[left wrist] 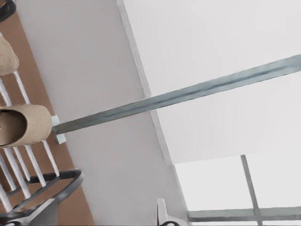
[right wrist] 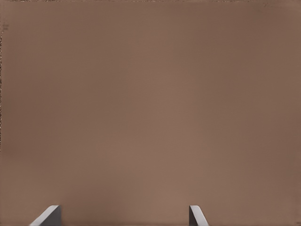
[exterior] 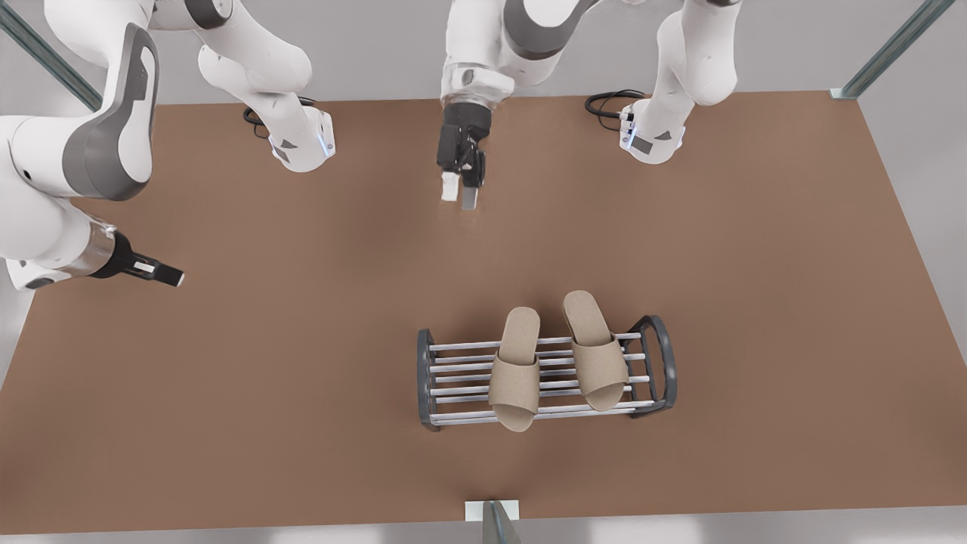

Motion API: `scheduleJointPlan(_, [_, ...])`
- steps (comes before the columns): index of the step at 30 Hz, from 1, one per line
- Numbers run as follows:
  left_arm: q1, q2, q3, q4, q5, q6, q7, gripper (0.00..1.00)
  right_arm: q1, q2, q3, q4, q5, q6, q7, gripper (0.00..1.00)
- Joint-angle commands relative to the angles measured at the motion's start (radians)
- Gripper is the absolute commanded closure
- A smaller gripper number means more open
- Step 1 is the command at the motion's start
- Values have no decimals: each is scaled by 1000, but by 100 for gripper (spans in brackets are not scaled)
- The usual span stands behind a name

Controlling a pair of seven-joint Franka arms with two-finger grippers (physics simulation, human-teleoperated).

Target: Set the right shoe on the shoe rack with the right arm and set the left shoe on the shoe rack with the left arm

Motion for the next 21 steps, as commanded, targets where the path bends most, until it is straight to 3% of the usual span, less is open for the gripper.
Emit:
scheduleJointPlan(1, [163, -21, 154, 149, -747, -942, 2229, 0, 1, 8, 0, 16, 1, 2, -102, 0])
scheduleJointPlan(2, [260, 22, 240, 146, -767, -905, 2575, 0, 1, 8, 0, 16, 1, 2, -102, 0])
scheduleJointPlan(4, [488, 114, 237, 137, -861, -789, 2830, 0, 1, 10, 0, 16, 1, 2, -102, 0])
scheduleJointPlan(5, [521, 129, 229, 119, -867, -744, 2842, 0, 1, 10, 0, 16, 1, 2, -102, 0])
scheduleJointPlan(6, [717, 105, -10, 120, -858, -747, 2836, 0, 1, 10, 0, 16, 1, 2, -102, 0])
scheduleJointPlan(7, [824, 64, -140, 117, -852, -747, 2809, 0, 1, 10, -1, 16, 1, 2, -102, 0])
scheduleJointPlan(9, [893, -53, -220, 48, -850, -749, 2810, 0, -1, 10, 0, 17, -1, 2, -102, 0])
scheduleJointPlan(11, [895, -105, -228, 31, -850, -753, 2818, 0, 4, 17, 0, 17, 2, 5, -102, 0])
scheduleJointPlan(21, [895, -116, -240, 5, -850, -750, 2818, 0, 12, 51, 7, 51, 5, 7, -101, 0])
